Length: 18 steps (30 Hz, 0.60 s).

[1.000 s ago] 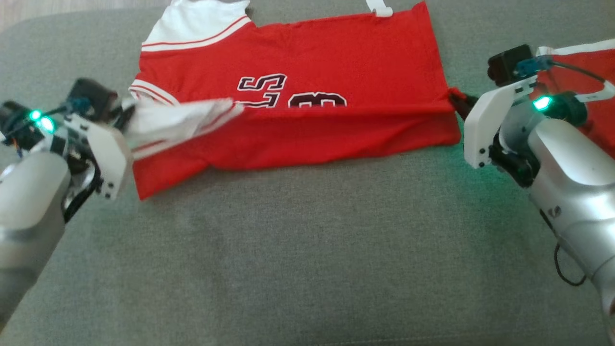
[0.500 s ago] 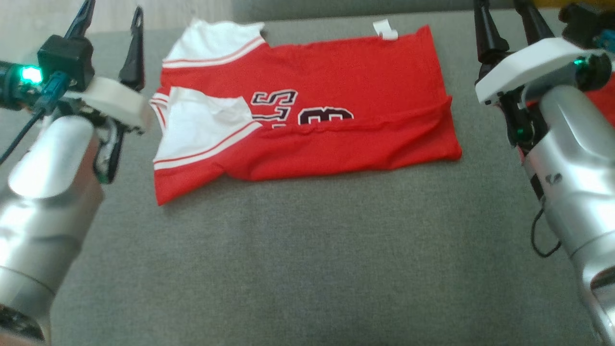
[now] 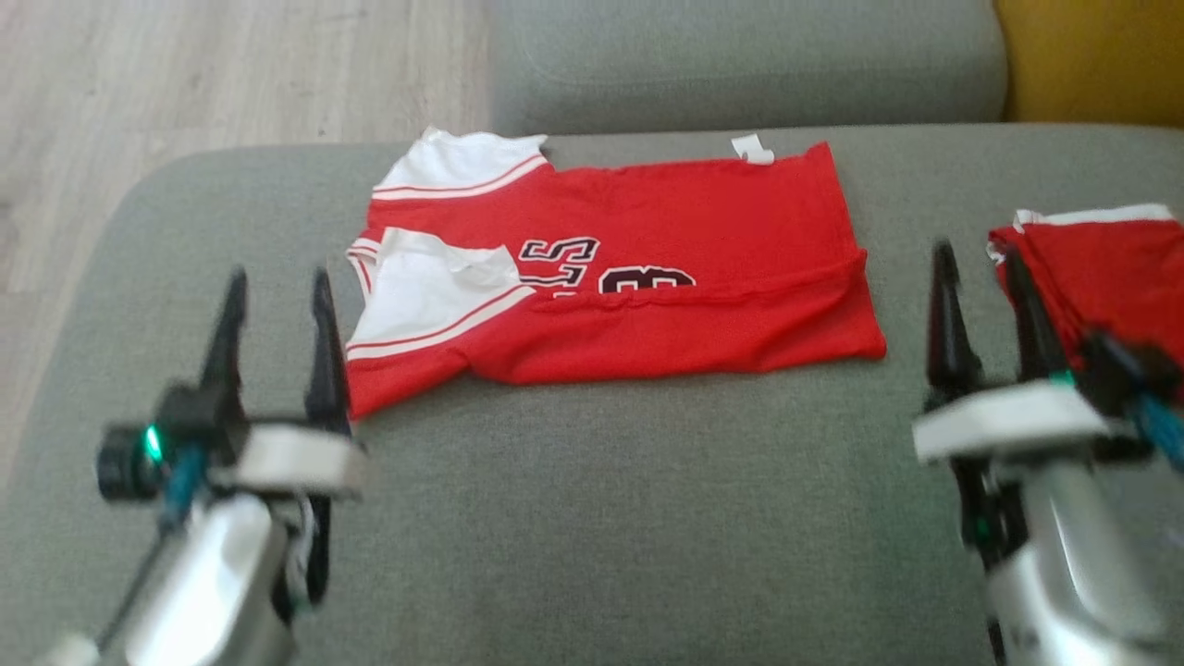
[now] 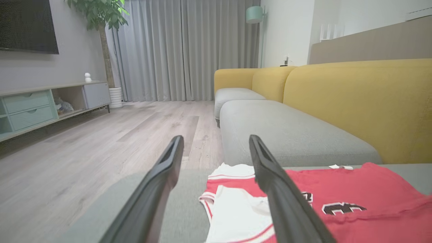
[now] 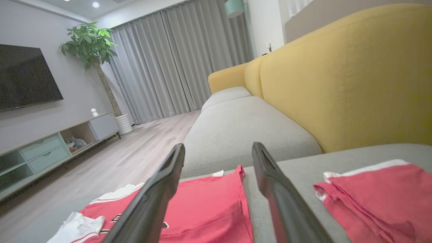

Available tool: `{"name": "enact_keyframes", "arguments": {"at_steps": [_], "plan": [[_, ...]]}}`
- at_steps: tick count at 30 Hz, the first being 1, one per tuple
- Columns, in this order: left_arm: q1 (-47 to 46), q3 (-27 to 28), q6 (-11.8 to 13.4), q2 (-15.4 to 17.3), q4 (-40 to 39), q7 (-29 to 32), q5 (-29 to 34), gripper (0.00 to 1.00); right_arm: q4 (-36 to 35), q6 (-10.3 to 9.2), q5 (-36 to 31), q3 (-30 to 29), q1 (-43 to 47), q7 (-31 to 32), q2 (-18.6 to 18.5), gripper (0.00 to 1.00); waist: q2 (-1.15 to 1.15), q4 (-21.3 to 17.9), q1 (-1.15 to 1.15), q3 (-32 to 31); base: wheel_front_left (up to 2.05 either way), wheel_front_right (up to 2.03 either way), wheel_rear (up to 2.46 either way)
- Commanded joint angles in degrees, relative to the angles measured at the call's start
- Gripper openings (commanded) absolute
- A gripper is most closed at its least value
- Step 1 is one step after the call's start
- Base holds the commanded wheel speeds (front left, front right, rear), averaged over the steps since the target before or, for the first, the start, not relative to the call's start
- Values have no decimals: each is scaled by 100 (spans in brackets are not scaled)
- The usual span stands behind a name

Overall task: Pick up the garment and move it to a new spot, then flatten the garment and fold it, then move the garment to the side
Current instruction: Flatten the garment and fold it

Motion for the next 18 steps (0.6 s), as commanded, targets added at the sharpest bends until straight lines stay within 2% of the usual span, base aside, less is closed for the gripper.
{"name": "enact_keyframes", "arguments": {"at_steps": [1, 8, 11, 18], "plan": [[-68, 359, 29, 57, -319, -28, 149, 100, -400, 37, -34, 6, 76, -51, 86, 100, 0, 57, 2, -74, 0, 0, 0], [1093, 794, -89, -472, -596, -29, 522, 100, -1094, 37, 175, 99, 1231, -52, 96, 100, 0, 135, 2, -169, 0, 0, 0], [1250, 926, -149, -605, -622, -29, 603, 100, -1154, 37, 161, 113, 1354, -52, 97, 100, 0, 138, 2, -172, 0, 0, 0], [1233, 1204, -478, -834, -556, -29, 934, 100, -1231, 37, 178, 210, 1351, -52, 98, 100, 0, 96, 2, -112, 0, 0, 0]]}}
